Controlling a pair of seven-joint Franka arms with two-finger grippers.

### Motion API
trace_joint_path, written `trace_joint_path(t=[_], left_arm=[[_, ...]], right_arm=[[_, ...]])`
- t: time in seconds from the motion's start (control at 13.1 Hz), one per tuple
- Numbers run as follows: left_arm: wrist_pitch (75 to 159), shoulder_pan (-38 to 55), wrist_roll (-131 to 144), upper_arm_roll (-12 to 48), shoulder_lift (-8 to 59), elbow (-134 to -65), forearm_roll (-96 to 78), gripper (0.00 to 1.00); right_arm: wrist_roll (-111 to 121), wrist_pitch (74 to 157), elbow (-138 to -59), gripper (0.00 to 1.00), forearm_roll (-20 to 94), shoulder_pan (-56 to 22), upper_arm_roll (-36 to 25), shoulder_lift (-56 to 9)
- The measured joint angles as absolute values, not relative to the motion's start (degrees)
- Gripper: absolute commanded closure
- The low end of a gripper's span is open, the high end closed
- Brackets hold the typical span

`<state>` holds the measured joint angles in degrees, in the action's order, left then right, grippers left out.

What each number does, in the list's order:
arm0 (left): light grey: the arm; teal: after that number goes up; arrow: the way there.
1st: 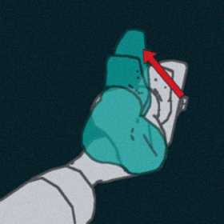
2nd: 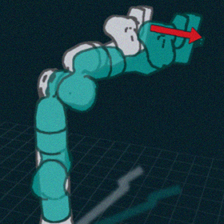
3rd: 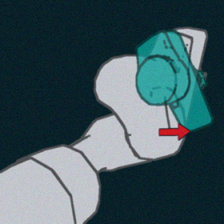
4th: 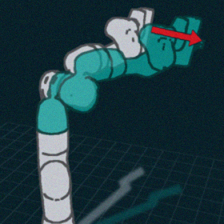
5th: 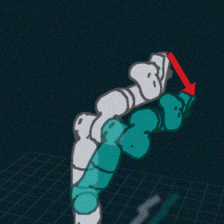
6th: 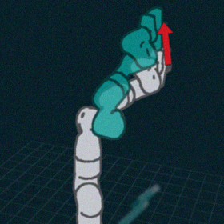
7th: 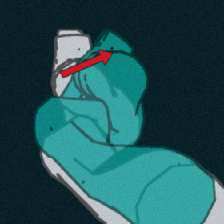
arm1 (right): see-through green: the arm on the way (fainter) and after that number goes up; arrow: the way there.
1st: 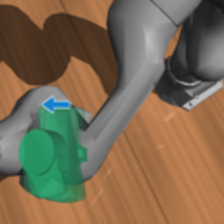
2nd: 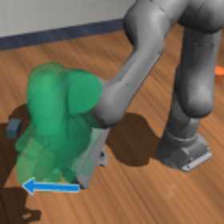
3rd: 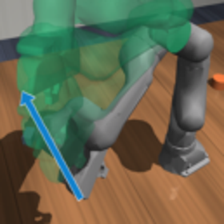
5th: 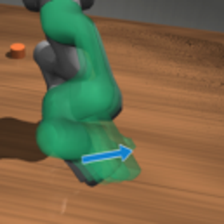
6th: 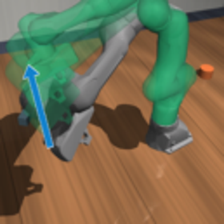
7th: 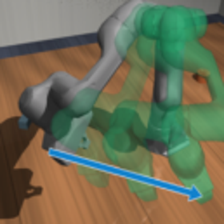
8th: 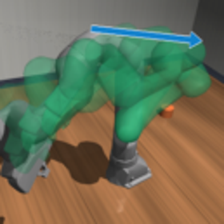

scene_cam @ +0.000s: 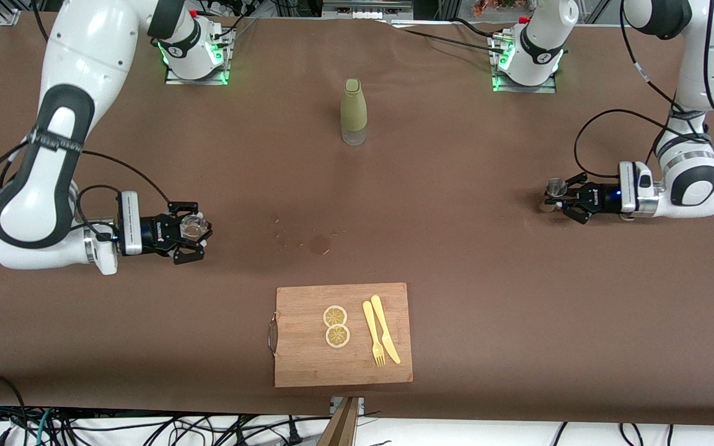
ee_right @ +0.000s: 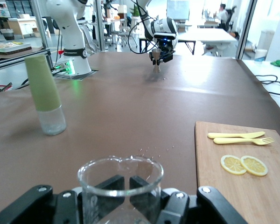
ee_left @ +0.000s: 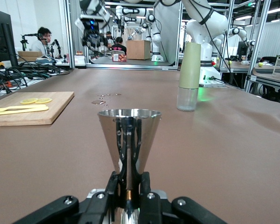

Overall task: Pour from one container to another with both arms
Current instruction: 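Carry the glass cup and jigger back apart to their table spots, then set down the glass cup with the right gripper while the left gripper releases the jigger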

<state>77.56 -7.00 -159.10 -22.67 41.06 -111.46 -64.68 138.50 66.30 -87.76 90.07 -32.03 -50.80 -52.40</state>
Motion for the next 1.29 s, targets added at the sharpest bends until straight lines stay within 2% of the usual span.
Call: trace_joint_path(t=[0.46,0.76,1.14,1.22,1.29], left_arm=[[73.7,-8.6,-161.9,-23.3,44.9,-110.0,-64.6,1.00],[73.5,-10.5,-162.6,-23.3,47.9,-107.5,-64.7,1.00],[71.5,-11.6,-163.0,-23.2,52.6,-104.1,-64.8,0.99],[71.2,-11.8,-163.0,-23.1,52.9,-103.8,-64.8,0.81],[71.0,-12.0,-163.0,-23.0,53.1,-103.6,-64.8,0.20]], right_arm=[[152.4,62.9,-87.8,0.91,90.4,-20.9,-40.7,-63.7],[154.3,62.7,-87.6,0.90,93.5,-20.4,-39.7,-67.1],[155.3,62.5,-87.3,0.82,94.6,-20.3,-38.9,-69.3],[155.3,62.5,-87.3,0.69,94.6,-20.3,-38.9,-69.3],[155.3,62.5,-87.3,0.64,94.6,-20.3,-38.9,-69.3]])
